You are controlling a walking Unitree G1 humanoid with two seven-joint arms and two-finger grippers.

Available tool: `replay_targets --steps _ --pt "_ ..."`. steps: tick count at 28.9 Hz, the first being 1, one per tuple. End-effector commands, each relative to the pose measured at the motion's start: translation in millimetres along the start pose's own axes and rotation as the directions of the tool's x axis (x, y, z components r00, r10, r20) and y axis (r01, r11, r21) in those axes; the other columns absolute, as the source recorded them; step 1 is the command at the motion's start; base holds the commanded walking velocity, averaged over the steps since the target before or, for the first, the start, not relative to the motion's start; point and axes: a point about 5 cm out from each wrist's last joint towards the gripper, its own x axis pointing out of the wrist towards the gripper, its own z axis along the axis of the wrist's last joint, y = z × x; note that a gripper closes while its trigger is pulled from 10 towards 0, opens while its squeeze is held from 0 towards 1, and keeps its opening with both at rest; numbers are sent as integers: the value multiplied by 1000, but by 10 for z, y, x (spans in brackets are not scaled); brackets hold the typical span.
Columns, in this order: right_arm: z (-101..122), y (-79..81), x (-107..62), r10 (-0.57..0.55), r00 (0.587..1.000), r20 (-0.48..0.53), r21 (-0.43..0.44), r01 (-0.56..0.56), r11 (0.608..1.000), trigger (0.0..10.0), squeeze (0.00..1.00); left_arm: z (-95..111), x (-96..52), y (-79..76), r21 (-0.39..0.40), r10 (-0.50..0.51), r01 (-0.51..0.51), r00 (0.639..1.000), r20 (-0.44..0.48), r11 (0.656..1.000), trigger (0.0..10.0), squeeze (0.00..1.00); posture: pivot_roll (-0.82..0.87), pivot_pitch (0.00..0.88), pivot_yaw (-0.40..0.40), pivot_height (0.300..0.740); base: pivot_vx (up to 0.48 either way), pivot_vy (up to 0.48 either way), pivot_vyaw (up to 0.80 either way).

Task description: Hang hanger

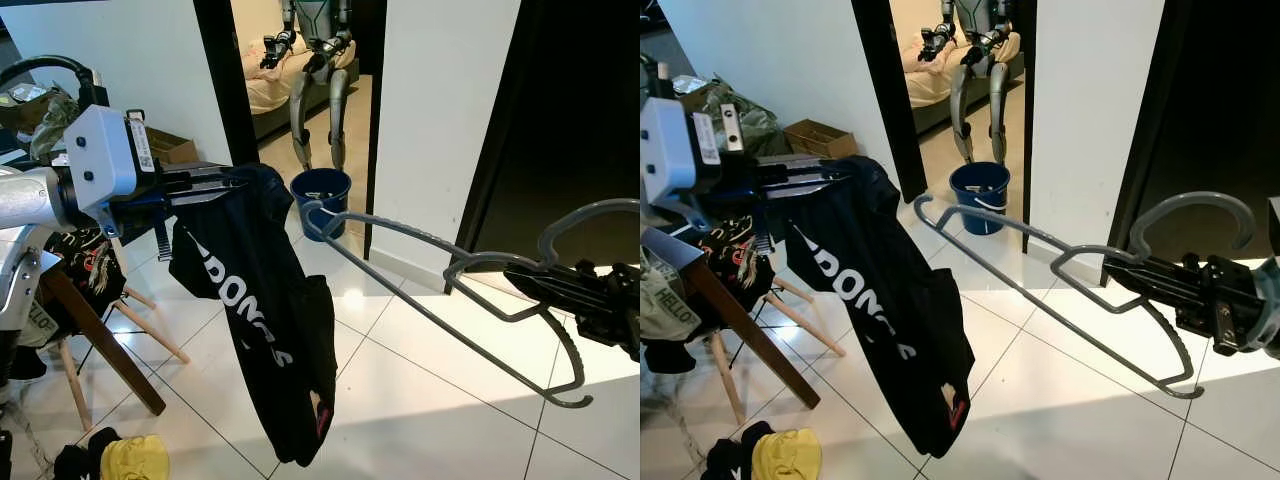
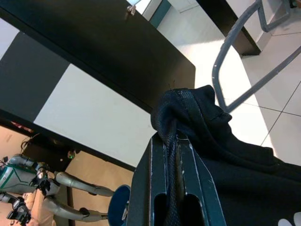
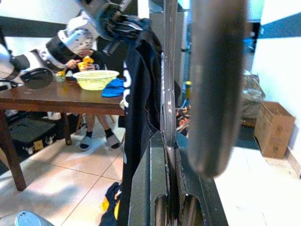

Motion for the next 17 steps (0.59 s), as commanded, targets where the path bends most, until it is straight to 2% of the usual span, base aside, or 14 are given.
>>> replay_targets --steps 1,17 --pt "16 25 69 31 999 6 -19 -31 999 10000 0 56 31 14 12 -12 12 1000 28 1000 10000 0 -33 0 107 740 0 0 0" --pt "-58 54 272 90 996 16 -10 -90 996 10000 0 58 55 -2 7 -18 18 999 39 1000 10000 0 -32 0 110 740 0 0 0"
